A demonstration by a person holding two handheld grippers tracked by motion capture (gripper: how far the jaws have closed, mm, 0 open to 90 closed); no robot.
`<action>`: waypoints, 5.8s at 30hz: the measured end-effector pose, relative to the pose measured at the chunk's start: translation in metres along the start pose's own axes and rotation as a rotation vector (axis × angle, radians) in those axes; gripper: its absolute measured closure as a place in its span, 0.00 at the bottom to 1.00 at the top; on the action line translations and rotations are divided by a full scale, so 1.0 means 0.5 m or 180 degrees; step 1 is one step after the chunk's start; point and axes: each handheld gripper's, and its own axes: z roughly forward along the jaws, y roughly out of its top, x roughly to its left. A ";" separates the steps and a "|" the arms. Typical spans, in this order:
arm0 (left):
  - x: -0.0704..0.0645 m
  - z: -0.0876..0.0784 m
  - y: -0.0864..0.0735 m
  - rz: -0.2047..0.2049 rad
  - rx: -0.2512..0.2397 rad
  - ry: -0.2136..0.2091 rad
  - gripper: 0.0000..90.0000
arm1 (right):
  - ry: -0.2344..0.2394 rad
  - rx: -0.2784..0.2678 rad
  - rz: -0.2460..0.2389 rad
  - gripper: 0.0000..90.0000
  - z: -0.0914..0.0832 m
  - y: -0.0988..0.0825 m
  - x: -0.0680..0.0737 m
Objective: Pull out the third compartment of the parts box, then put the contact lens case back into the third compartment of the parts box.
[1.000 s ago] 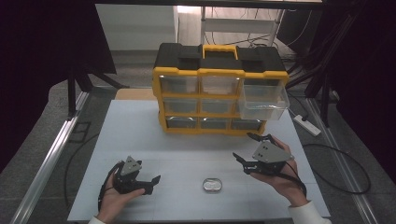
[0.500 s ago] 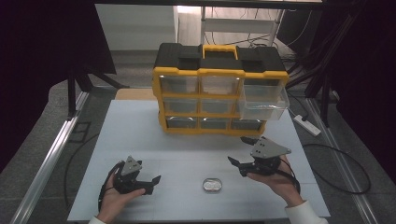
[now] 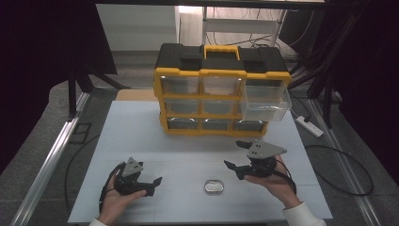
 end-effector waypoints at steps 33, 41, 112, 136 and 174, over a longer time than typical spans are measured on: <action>0.002 -0.010 0.002 -0.0029 -0.0105 -0.0008 0.09 | 0.0425 0.0320 -0.0126 0.25 0.080 -0.009 0.030; 0.003 -0.012 0.002 -0.0036 -0.0108 -0.0020 0.09 | 0.0589 0.0452 -0.0161 0.25 0.097 -0.014 0.042; 0.002 -0.006 0.000 0.0008 -0.0019 -0.0019 0.09 | 0.1388 0.1484 -0.0521 0.54 0.175 -0.065 0.090; 0.002 -0.006 0.000 0.0001 -0.0025 -0.0015 0.09 | 0.1175 0.1320 -0.0428 0.55 0.151 -0.037 0.070; 0.003 -0.007 0.001 -0.0006 -0.0042 -0.0017 0.09 | 0.0660 0.0760 -0.0033 0.55 0.082 0.012 0.026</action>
